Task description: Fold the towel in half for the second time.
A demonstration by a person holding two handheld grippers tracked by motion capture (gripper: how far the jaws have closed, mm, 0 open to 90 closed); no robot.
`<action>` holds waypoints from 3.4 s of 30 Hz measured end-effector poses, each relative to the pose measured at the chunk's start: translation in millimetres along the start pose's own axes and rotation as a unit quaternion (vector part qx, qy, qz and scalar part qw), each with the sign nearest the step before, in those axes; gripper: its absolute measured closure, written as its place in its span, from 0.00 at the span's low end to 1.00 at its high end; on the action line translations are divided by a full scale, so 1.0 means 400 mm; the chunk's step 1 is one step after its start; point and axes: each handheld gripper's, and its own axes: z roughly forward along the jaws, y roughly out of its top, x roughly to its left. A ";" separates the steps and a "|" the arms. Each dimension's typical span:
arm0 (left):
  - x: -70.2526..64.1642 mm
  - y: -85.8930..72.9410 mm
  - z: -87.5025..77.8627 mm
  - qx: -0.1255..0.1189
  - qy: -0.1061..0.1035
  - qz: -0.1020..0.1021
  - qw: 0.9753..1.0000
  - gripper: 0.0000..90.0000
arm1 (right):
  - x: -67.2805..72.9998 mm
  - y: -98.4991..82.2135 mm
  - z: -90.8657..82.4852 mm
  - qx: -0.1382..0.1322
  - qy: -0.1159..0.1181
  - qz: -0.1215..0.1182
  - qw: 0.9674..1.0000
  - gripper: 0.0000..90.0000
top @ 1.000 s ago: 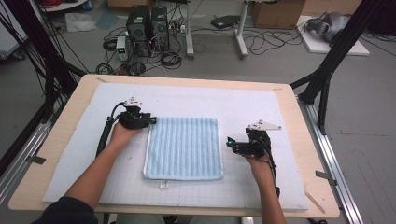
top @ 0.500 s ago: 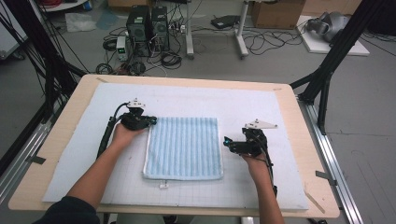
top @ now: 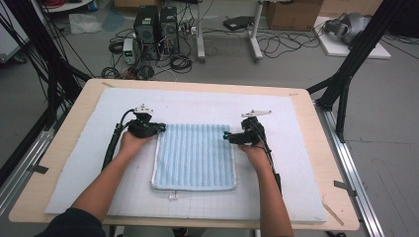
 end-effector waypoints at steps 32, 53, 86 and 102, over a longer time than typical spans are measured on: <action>0.028 0.043 -0.070 -0.084 -0.017 -0.036 0.996 0.97 | 0.032 0.067 0.019 -0.036 0.016 -0.053 0.998 0.93; -0.073 -0.029 -0.197 -0.130 -0.055 0.005 0.990 0.97 | 0.091 -0.005 -0.107 -0.078 0.071 -0.062 0.993 0.92; -0.166 -0.147 -0.284 -0.139 -0.087 0.036 0.986 0.97 | 0.164 -0.104 -0.191 -0.082 0.095 -0.091 0.988 0.92; -0.208 -0.204 -0.303 -0.119 -0.119 0.056 0.984 0.97 | 0.181 -0.187 -0.221 -0.079 0.108 -0.101 0.986 0.91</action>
